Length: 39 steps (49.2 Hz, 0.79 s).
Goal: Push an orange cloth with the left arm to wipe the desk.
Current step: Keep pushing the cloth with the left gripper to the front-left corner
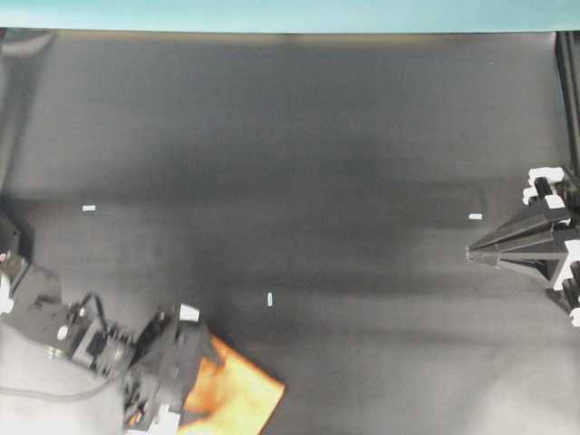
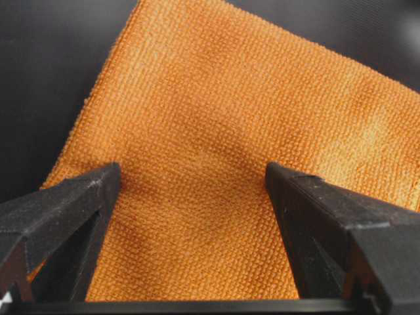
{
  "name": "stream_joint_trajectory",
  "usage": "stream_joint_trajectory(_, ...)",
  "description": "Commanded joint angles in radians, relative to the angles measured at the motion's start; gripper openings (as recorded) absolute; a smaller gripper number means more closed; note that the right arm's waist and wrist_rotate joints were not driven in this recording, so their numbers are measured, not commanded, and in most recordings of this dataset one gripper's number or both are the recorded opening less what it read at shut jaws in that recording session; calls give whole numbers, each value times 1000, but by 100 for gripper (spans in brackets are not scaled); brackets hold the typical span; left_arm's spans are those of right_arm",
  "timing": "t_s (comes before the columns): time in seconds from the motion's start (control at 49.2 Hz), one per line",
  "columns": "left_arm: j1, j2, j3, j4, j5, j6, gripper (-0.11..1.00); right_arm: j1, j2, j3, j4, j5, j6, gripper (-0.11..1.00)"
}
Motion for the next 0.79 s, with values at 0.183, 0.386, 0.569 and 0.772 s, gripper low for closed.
stream_joint_trajectory(0.183, -18, -3, -15, 3, -3, 6, 86, 0, 3, -6, 0, -6, 0, 0)
stream_joint_trajectory(0.386, -3, -11, -15, 3, -9, 18, 86, 0, 3, -6, 0, -9, 2, 0)
stream_joint_trajectory(0.569, 14, -94, -6, 3, -5, 51, 86, -2, 2, -6, 0, -5, 0, 0)
stream_joint_trajectory(0.772, 14, -247, 34, 3, 20, 118, 86, 0, -12, -3, 0, -5, 0, 0)
